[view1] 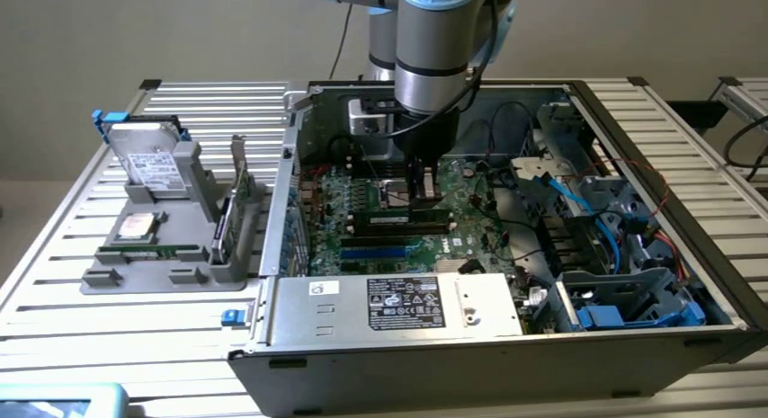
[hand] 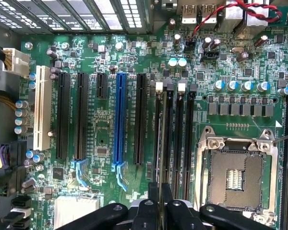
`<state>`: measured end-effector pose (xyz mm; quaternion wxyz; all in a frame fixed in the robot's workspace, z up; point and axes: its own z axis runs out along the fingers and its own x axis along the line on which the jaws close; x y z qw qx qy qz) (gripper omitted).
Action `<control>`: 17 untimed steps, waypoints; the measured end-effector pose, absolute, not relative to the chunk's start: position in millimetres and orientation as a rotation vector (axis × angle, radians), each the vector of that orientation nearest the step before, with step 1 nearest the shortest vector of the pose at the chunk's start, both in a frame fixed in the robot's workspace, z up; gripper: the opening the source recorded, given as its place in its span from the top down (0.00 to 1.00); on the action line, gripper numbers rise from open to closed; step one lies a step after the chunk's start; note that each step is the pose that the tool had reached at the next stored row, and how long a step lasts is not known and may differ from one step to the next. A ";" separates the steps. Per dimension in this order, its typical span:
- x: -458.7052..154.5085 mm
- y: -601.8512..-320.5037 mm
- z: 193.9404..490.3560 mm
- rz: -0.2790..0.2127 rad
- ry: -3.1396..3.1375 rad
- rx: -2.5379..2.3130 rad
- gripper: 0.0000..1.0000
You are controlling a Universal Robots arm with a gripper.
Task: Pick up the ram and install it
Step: 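Insert the ram into the slot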
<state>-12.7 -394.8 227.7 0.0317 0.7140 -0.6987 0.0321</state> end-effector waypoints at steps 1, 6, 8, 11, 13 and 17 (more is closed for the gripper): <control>-12.6 -394.9 227.7 0.099 -2.152 2.199 0.86; -12.7 -396.9 228.1 0.099 -2.152 2.199 0.86; -12.6 -397.5 228.1 0.099 -2.152 2.199 0.86; -12.6 -397.7 228.1 0.099 -2.152 2.199 0.86; -12.6 -397.6 228.1 0.099 -2.151 2.199 0.86; -12.6 -397.3 228.0 0.099 -2.152 2.199 0.86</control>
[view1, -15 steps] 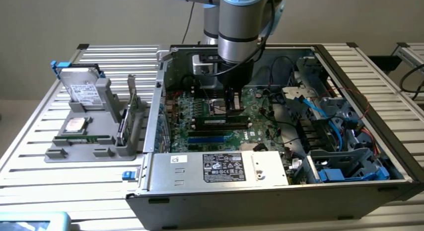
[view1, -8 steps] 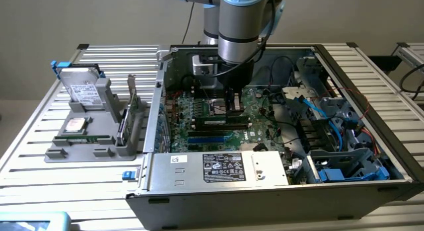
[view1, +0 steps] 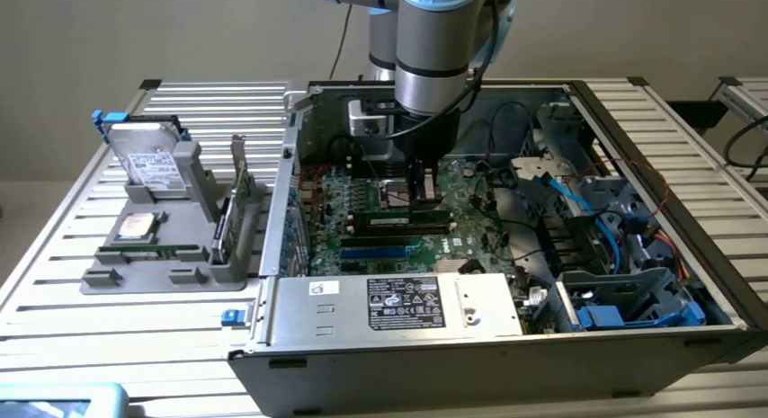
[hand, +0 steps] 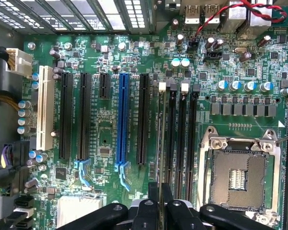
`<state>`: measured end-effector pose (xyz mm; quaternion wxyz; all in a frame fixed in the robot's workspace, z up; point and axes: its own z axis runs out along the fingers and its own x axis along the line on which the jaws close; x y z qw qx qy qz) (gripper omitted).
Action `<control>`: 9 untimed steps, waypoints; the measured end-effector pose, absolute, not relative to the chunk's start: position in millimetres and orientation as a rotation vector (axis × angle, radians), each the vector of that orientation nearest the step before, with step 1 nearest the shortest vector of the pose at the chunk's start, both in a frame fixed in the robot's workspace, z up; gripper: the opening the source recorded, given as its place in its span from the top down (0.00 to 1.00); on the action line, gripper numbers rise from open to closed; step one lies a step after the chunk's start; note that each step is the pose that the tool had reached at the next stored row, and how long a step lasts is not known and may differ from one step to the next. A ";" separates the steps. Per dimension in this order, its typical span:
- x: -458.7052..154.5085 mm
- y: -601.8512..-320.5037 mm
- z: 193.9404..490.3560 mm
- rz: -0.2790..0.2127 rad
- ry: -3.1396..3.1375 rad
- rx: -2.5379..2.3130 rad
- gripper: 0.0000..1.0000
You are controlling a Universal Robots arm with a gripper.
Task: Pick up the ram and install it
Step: 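Insert the ram into the slot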
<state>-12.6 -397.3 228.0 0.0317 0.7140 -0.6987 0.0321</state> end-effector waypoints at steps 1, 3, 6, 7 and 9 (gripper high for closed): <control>-12.6 -397.3 228.0 0.099 -2.152 2.199 0.86; -12.6 -397.2 228.0 0.099 -2.152 2.199 0.86; -12.6 -397.0 227.8 0.099 -2.152 2.199 0.86; -12.6 -397.0 227.8 0.099 -2.152 2.199 0.86; -12.6 -397.1 227.7 0.099 -2.151 2.199 0.86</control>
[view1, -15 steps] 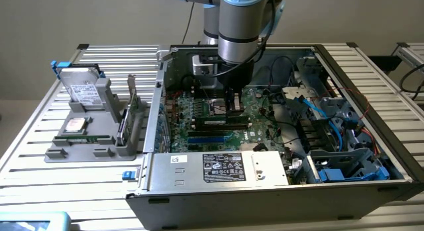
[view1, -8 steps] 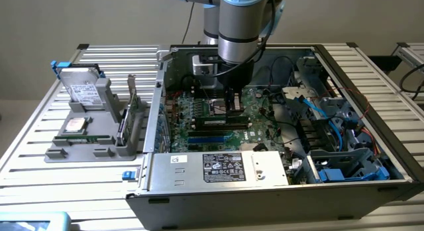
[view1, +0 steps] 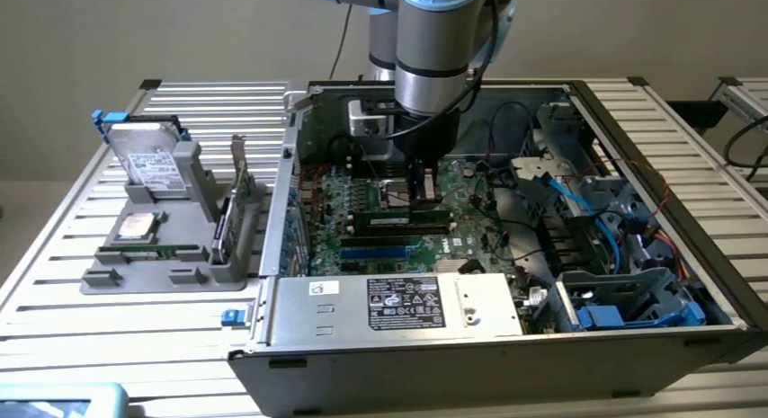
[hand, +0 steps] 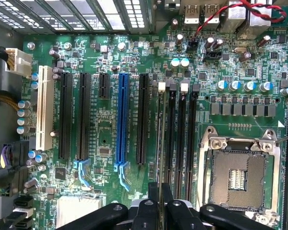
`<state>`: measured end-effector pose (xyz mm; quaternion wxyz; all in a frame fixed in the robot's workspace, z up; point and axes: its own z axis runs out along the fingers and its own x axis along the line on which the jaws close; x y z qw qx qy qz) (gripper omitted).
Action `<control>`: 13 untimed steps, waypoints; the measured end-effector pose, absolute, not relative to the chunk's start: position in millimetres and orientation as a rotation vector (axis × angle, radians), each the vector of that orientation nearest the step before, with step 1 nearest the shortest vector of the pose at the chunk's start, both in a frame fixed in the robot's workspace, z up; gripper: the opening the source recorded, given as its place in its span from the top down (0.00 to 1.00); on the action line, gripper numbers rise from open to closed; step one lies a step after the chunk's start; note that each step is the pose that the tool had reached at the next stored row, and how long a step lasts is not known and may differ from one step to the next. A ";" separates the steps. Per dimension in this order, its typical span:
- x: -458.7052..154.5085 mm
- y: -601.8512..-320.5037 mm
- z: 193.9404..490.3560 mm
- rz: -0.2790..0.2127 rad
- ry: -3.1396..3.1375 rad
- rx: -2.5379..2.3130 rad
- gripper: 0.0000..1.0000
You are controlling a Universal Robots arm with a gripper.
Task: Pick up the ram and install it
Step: 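Insert the ram into the slot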
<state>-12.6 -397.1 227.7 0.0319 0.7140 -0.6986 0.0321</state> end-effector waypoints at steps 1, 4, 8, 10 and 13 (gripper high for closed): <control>-12.6 -397.1 227.5 0.099 -2.152 2.199 0.86; -12.7 -396.9 227.2 0.099 -2.151 2.199 0.86; -12.7 -396.2 227.0 0.099 -2.152 2.199 0.86; -12.7 -396.1 227.0 0.099 -2.151 2.199 0.86; -12.7 -396.1 226.6 0.099 -2.152 2.199 0.86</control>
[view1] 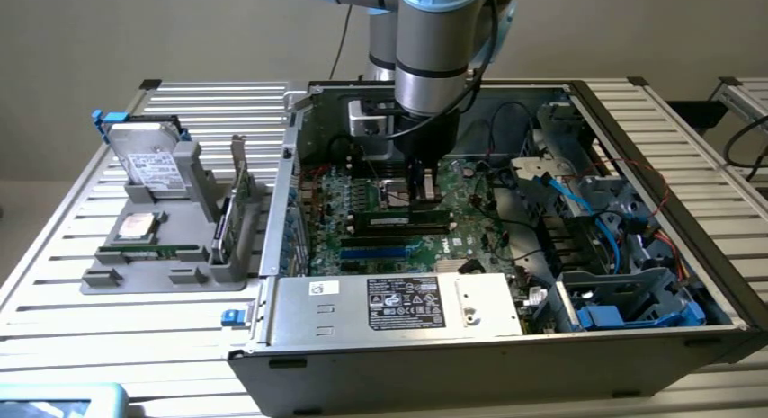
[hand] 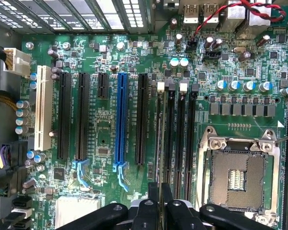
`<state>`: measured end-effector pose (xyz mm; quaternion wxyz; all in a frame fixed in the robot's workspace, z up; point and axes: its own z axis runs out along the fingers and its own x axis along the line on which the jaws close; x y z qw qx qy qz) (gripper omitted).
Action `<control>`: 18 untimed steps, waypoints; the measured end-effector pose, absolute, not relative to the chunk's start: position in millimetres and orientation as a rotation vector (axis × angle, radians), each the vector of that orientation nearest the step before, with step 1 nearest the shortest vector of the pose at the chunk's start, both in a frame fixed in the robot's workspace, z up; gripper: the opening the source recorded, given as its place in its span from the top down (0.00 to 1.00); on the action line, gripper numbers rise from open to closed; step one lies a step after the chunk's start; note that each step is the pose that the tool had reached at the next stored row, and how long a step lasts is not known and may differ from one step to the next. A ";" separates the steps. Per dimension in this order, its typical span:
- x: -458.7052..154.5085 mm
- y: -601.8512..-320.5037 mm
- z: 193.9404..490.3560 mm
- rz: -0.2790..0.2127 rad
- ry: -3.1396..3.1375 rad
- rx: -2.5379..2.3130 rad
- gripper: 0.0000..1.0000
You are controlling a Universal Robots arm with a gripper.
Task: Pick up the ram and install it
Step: 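Insert the ram into the slot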
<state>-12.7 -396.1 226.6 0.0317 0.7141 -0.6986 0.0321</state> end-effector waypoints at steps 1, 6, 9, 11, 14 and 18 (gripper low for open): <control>-12.7 -396.1 226.5 0.099 -2.151 2.199 0.86; -12.7 -396.1 225.4 0.099 -2.152 2.199 0.86; -12.8 -395.7 224.7 0.099 -2.152 2.199 0.86; -12.8 -395.7 224.3 0.099 -2.152 2.199 0.86; -12.8 -395.6 223.6 0.099 -2.152 2.199 0.86; -12.8 -395.6 223.2 0.099 -2.152 2.199 0.86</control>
